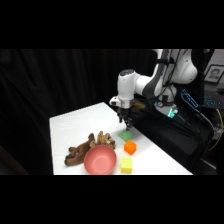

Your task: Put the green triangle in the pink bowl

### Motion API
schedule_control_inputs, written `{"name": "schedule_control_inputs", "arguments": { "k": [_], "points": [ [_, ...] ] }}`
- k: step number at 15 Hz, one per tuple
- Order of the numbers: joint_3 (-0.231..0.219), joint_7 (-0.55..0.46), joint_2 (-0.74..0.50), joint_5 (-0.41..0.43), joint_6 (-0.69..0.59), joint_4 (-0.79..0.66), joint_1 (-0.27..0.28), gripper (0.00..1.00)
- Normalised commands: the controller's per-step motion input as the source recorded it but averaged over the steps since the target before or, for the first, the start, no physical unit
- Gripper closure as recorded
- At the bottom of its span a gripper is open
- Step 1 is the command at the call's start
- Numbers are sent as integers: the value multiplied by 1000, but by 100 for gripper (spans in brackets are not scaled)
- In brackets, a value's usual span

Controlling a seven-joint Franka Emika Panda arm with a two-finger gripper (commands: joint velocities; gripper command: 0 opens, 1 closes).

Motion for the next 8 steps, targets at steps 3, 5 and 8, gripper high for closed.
{"name": "schedule_control_inputs", "arguments": {
  "k": [3,5,8],
  "points": [
    [-91,142,150,-178,314,-70,30,0],
    [-100,101,196,-116,332,-43,44,0],
    [-89,44,191,-32,334,-30,64,0]
  ]
}}
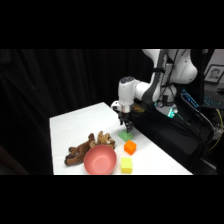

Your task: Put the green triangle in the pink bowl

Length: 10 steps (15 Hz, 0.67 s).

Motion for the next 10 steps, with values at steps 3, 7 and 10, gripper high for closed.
{"name": "schedule_control_inputs", "arguments": {
  "k": [3,7,10],
  "points": [
    [-75,5,156,36,317,-36,99,0],
    [-37,-30,136,116,299,-59,112,0],
    [7,-60,125,160,271,-50,99,0]
  ]
}}
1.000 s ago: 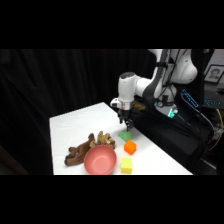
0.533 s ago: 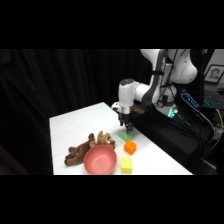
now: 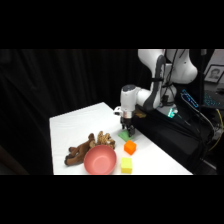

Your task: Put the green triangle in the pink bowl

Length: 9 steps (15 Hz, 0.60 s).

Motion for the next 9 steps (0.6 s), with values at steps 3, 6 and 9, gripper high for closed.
{"name": "schedule_control_inputs", "arguments": {
  "k": [3,6,9],
  "points": [
    [44,-78,109,184,274,-32,72,29],
    [40,-92,74,171,242,-24,57,48],
    [0,-88,46,137,199,-14,73,68]
  ]
}}
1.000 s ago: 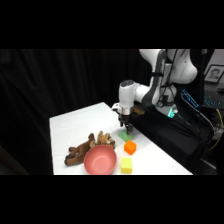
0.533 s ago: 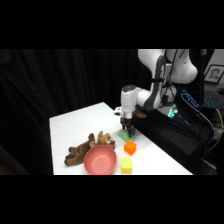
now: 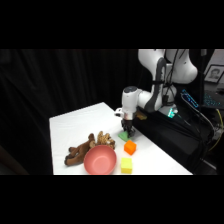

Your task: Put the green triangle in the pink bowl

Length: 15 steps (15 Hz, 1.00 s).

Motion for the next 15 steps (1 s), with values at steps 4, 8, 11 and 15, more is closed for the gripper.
{"name": "schedule_control_inputs", "arguments": {
  "k": [4,8,11,15],
  "points": [
    [-84,-63,-35,91,85,-7,129,96],
    [-134,-36,-240,44,-140,-49,161,95],
    [-185,26,-383,-60,-346,-64,186,93],
    [-164,163,-451,-249,-397,-48,131,93]
  ]
}}
